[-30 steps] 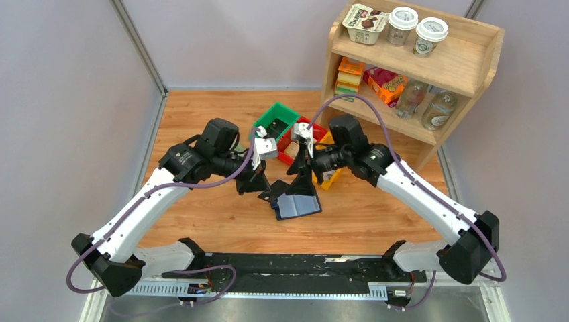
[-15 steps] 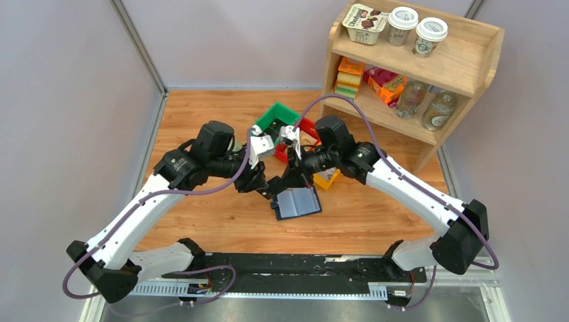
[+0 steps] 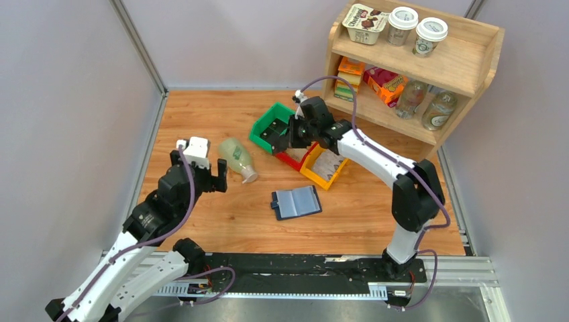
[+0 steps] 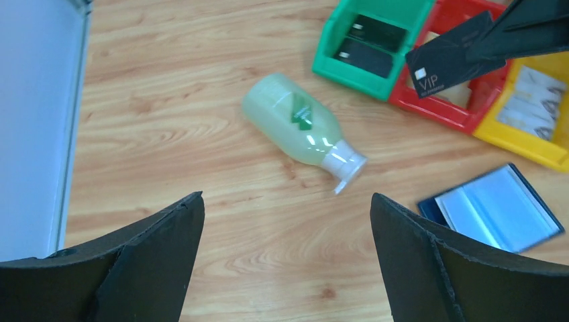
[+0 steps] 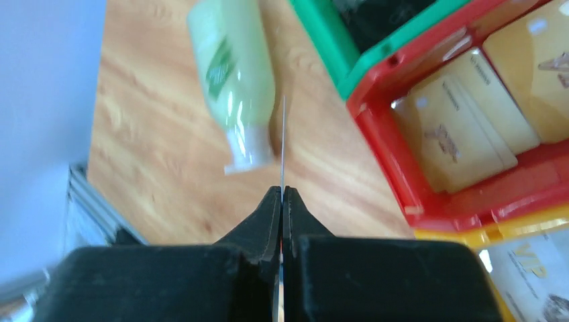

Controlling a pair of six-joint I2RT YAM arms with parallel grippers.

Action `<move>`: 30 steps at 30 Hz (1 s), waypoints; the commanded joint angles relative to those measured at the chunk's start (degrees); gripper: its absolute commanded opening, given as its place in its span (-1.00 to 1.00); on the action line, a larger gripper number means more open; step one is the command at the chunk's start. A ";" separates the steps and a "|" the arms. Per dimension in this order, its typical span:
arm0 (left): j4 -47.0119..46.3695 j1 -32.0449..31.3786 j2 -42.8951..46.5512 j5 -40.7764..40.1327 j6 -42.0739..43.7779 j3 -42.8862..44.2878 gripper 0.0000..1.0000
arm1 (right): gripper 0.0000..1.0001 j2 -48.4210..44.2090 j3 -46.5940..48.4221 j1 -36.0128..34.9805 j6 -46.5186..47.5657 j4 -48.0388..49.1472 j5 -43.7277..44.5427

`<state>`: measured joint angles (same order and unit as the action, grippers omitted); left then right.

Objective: Take the credit cards out of the card holder
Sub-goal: Place the credit card in the storage box.

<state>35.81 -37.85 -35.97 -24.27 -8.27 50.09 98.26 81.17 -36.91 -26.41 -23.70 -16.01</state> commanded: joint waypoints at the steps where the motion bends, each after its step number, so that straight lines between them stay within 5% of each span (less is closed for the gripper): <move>1: -1.89 0.05 4.58 -11.58 -9.99 -5.25 0.99 | -1.00 8.85 11.79 -0.18 -16.37 2.88 12.22; 9: -0.39 0.05 6.00 -11.15 -13.17 -8.78 0.95 | -1.00 24.95 30.00 -0.36 -27.37 -6.25 26.81; 19: -1.09 0.05 4.59 -8.69 -13.61 -8.69 0.93 | -0.97 37.17 41.17 -0.45 -32.56 -7.50 27.96; 23: -0.92 0.05 3.89 -8.07 -13.61 -8.51 0.93 | -0.81 39.64 42.23 -0.45 -33.70 -7.85 27.79; 30: -1.18 0.05 3.53 -6.84 -13.61 -8.60 0.91 | -0.18 38.07 40.39 -0.45 -31.07 -8.11 28.66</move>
<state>36.12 -37.85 -32.12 -32.21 -21.21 40.86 137.86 121.19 -38.24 -58.26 -30.79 10.83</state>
